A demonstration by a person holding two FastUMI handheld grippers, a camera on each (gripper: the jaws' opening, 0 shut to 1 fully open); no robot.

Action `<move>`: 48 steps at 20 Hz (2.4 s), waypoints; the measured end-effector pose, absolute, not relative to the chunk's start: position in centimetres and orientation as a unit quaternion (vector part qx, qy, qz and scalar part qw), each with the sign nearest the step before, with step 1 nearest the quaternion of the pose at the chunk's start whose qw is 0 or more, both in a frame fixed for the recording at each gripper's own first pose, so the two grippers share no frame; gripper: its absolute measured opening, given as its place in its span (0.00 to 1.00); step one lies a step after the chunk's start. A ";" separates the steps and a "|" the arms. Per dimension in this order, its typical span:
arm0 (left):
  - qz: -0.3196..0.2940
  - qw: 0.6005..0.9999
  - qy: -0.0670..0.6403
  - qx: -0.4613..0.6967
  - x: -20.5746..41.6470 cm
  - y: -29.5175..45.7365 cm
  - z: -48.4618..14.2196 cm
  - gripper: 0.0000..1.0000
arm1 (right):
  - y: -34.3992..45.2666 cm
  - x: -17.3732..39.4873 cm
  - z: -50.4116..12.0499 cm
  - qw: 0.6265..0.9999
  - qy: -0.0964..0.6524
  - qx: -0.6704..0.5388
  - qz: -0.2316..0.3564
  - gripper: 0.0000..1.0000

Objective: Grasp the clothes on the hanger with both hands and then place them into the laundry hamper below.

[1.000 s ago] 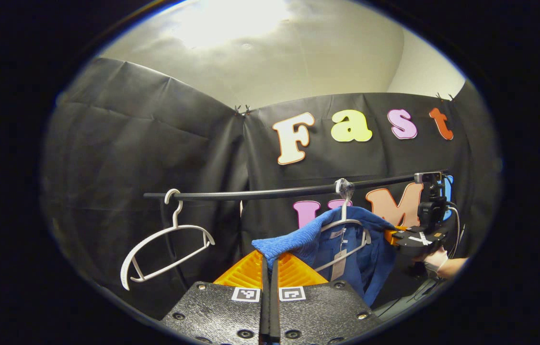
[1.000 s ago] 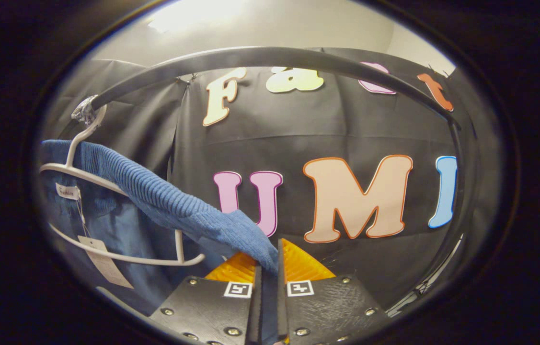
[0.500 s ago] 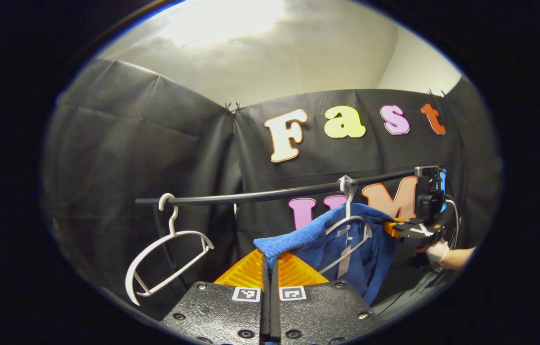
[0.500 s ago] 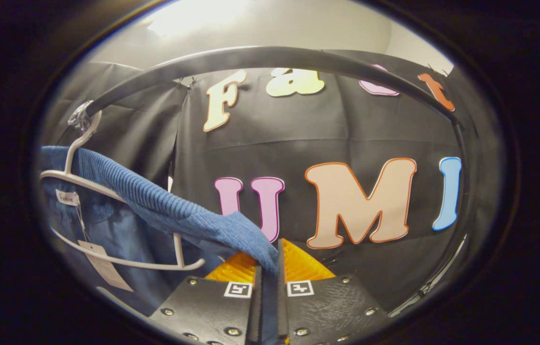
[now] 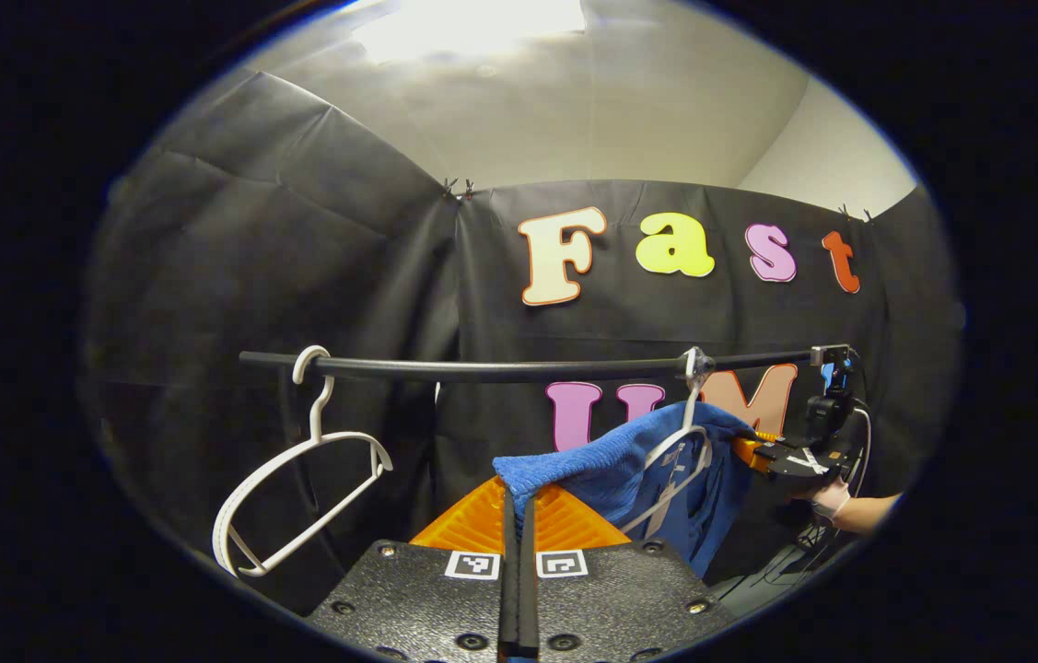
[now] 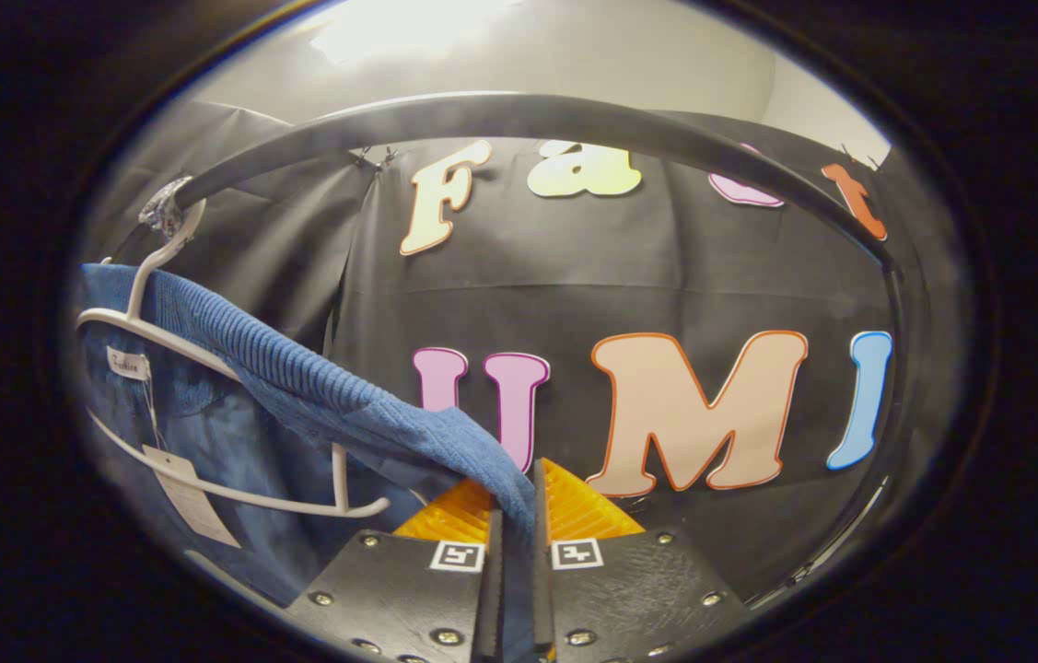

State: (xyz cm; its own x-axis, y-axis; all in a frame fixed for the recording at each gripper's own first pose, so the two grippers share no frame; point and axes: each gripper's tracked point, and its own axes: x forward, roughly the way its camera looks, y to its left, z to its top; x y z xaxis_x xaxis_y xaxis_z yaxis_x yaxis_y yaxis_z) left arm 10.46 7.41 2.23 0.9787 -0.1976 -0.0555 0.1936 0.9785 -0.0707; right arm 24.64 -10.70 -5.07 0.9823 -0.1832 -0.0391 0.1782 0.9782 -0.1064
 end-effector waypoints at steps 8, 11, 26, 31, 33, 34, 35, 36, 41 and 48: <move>-0.096 0.994 0.032 0.035 12.9 9.1 1.5 0.00 | -11.9 24.8 -3.6 0.993 -0.005 -0.052 -0.104 0.12; -0.090 0.995 0.029 0.030 14.0 9.4 0.8 0.00 | -12.0 24.8 -3.6 0.993 -0.007 -0.059 -0.106 0.12; -0.088 0.995 0.050 -0.003 17.1 9.3 -5.1 0.00 | -13.2 24.3 -6.3 0.987 0.018 -0.096 -0.127 0.12; -0.103 0.994 0.046 -0.006 16.6 8.8 -6.0 0.00 | -13.1 24.3 -7.1 0.986 0.024 -0.103 -0.131 0.12; -0.108 0.993 0.047 -0.007 16.4 8.6 -6.7 0.01 | -13.0 24.4 -7.5 0.986 0.027 -0.099 -0.132 0.12; -0.113 0.992 0.049 -0.009 16.3 8.5 -6.9 0.00 | -13.0 24.5 -7.9 0.986 0.031 -0.095 -0.133 0.12; -0.117 0.992 0.051 -0.010 16.0 8.4 -7.3 0.00 | -13.1 24.7 -8.1 0.986 0.035 -0.091 -0.134 0.12; -0.119 0.991 0.052 -0.010 15.8 8.4 -7.6 0.01 | -13.0 24.6 -8.5 0.986 0.039 -0.086 -0.137 0.12; -0.130 0.988 0.080 -0.004 15.2 7.4 -10.4 0.01 | -14.0 24.1 -12.6 0.982 0.093 -0.058 -0.153 0.12; -0.124 0.983 0.132 0.014 13.4 6.9 -15.6 0.00 | -14.7 21.3 -19.4 0.972 0.163 -0.065 -0.155 0.12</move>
State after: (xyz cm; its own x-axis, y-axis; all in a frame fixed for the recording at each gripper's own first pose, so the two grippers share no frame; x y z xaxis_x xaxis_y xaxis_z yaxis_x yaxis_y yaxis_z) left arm 13.44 6.90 -15.61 0.9344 -0.2393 -0.2638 0.2466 0.9691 -0.0055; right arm 21.27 -14.68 -19.41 0.8985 -0.3228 -0.2977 0.2802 0.9434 -0.1773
